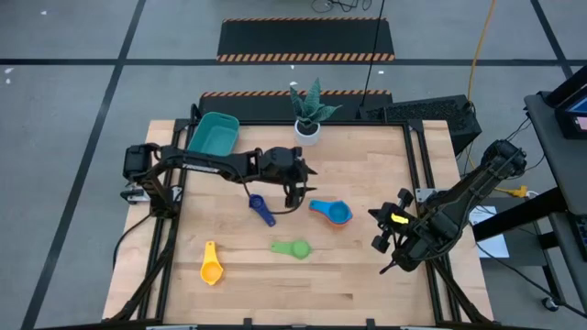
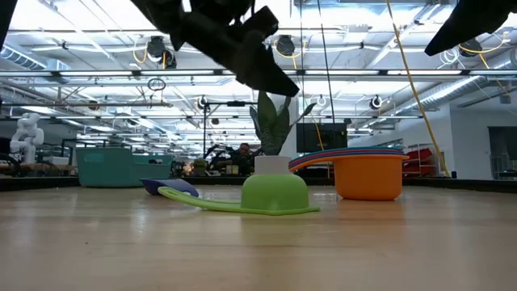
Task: Nest measuring cups in basket
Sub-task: Stack the light blue measuring cup on top of the orange measuring cup
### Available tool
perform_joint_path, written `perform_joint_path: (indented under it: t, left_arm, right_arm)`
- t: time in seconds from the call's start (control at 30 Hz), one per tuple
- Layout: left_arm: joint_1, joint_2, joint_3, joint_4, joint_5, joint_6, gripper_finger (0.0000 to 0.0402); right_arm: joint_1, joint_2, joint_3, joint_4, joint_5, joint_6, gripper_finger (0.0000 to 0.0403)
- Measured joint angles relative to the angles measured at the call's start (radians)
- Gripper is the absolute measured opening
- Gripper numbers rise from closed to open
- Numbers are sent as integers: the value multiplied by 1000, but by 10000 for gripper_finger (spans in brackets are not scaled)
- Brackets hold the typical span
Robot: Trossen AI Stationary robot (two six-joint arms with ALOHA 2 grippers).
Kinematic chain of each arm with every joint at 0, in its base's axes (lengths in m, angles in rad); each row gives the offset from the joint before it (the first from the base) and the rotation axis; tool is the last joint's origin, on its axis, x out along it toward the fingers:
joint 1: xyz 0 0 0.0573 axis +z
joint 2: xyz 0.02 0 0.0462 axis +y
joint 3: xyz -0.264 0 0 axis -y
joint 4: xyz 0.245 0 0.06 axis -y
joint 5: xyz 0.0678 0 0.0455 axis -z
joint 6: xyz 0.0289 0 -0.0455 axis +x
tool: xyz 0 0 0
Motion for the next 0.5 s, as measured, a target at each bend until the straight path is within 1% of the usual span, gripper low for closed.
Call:
perform_joint_path:
  t: [0.07,0.17,0.2,0.27,0.33,0.43,0.5]
  left_arm:
    - [-13,7,19,-33,7,-25,229]
    - [-26,13,14,-118,88,-26,236]
    - [-30,21,13,-117,106,-26,244]
    - [-40,25,13,-117,110,-33,268]
    - [-46,27,13,-104,87,-37,303]
    - [-48,62,13,-63,73,-40,360]
    - [-45,104,13,-34,74,-49,388]
  right_arm:
    - [0,0,0,3,0,5,0]
    - [0,0,0,17,0,5,0]
    - [0,0,0,23,0,4,0]
    - [0,0,0,28,0,1,0]
    - [0,0,0,27,-2,0,0]
    - [0,0,0,27,-12,-15,0]
    - [-1,0,0,25,-23,-20,0]
